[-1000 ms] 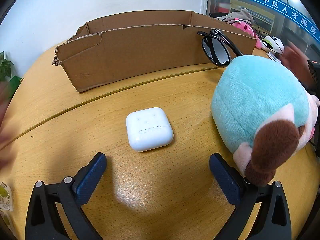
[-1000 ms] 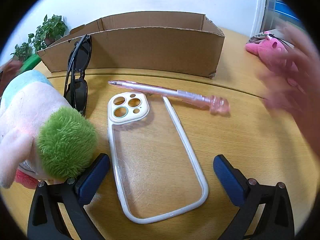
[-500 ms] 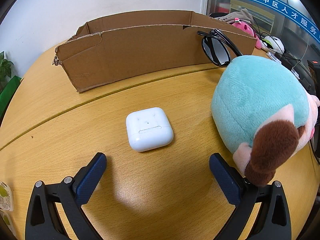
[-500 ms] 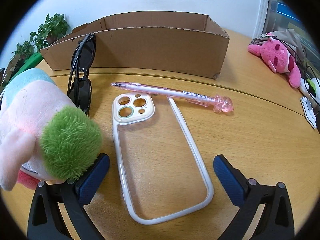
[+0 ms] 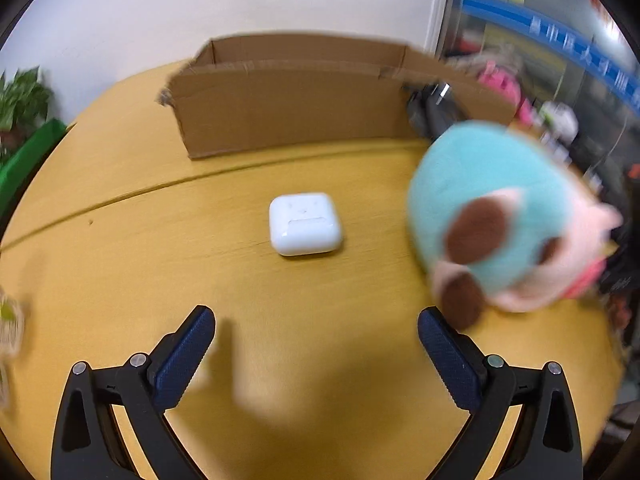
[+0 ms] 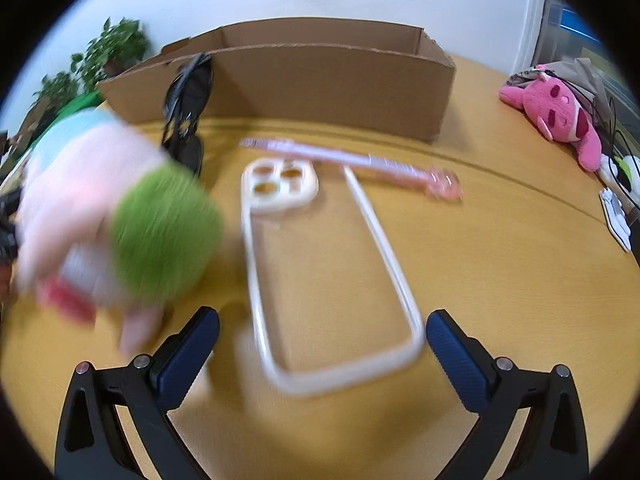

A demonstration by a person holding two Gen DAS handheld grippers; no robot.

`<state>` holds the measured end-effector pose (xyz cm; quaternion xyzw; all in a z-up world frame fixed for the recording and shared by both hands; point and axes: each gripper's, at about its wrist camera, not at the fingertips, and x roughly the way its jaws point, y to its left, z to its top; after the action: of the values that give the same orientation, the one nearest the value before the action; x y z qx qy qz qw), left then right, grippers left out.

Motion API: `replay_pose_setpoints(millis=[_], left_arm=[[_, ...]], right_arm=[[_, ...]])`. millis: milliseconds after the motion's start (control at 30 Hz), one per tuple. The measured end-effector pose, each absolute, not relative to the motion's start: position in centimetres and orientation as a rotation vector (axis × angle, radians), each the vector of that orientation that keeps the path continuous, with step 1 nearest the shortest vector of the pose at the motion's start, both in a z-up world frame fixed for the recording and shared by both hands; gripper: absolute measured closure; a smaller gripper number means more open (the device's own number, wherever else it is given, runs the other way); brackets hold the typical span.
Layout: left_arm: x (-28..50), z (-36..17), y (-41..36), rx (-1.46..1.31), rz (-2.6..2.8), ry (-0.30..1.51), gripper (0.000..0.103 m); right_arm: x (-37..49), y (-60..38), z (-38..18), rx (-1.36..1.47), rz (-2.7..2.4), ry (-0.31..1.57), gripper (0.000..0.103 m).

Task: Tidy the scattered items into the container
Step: 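Close the left gripper on the pink-and-teal plush pig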

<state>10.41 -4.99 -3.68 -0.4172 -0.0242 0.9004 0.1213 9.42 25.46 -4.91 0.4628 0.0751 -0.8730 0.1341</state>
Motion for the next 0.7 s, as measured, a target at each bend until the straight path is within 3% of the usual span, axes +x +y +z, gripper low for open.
replay_pose_setpoints(millis=[200, 333, 533, 700], left_arm=[[11.1, 1.0, -3.7, -1.013, 2.567, -0.219, 0.000], [8.4, 1.5, -1.0, -1.030, 2.508, -0.182, 0.000], [6.0, -0.3, 0.9, -1.115, 2.380, -0.219, 0.000], [5.7, -0.9, 1.1, -1.138, 2.329, -0.263, 0.012]], right_arm=[[13.0, 26.5, -0.8, 1.206, -2.580, 0.197, 0.001], [14.1, 22.8, 2.4, 1.026, -2.482, 0.176, 0.001], [12.3, 17.4, 0.2, 1.074, -2.387, 0.151, 0.001], [10.0, 15.7, -2.1, 1.162, -2.413, 0.127, 0.000]])
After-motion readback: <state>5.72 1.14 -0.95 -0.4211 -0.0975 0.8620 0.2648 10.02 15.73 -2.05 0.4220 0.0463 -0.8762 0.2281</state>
